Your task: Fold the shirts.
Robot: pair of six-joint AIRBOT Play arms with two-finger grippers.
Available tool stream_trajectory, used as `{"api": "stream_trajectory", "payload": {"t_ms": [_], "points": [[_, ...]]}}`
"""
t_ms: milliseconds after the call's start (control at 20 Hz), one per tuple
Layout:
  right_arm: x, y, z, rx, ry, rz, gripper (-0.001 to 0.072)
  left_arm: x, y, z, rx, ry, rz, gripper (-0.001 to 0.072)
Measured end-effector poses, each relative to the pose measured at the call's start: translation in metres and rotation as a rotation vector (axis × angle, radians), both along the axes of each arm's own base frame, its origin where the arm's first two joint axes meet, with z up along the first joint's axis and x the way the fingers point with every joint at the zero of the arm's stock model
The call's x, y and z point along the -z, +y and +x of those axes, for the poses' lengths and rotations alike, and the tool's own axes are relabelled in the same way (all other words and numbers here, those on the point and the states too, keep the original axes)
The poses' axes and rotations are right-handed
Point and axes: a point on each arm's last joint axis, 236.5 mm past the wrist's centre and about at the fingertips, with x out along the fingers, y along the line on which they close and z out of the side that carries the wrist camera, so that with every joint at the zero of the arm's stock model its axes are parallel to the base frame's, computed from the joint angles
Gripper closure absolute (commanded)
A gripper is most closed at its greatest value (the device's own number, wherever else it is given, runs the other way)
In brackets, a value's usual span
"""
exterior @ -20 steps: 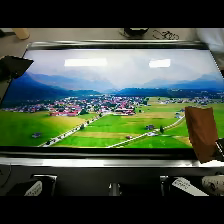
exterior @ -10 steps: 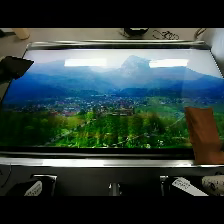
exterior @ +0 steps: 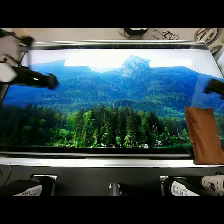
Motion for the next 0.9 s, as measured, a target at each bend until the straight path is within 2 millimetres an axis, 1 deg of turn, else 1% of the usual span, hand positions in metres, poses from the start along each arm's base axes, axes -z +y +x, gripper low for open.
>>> {"api": "stream_trajectory", "payload": {"t_ms": [50, 100, 150, 200, 300, 450, 900], "points": [[0.013, 0.022, 0.002, -0.039, 0.058, 0.005, 0.0005, 0.024, -0.002, -0.009, 0.003, 0.086, 0.058, -0.0003], [0.025, 0.040, 0.001, -0.067, 0.112, 0.025, 0.0005, 0.041, -0.004, -0.016, -0.002, 0.140, 0.090, 0.0057], [0.036, 0.057, -0.003, -0.088, 0.169, 0.053, 0.0005, 0.051, -0.003, -0.020, -0.026, 0.165, 0.107, 0.0066], [0.043, 0.067, -0.006, -0.100, 0.209, 0.067, 0.0006, 0.057, -0.001, -0.020, -0.055, 0.166, 0.113, 0.0066], [0.051, 0.079, -0.013, -0.113, 0.265, 0.080, 0.0007, 0.062, -0.003, -0.017, -0.092, 0.155, 0.093, 0.0065], [0.056, 0.088, -0.019, -0.124, 0.308, 0.090, 0.0013, 0.065, -0.001, -0.014, -0.126, 0.146, 0.082, 0.0065], [0.059, 0.093, -0.023, -0.129, 0.338, 0.097, 0.0013, 0.066, -0.001, -0.011, -0.148, 0.138, 0.073, 0.0065]]}}
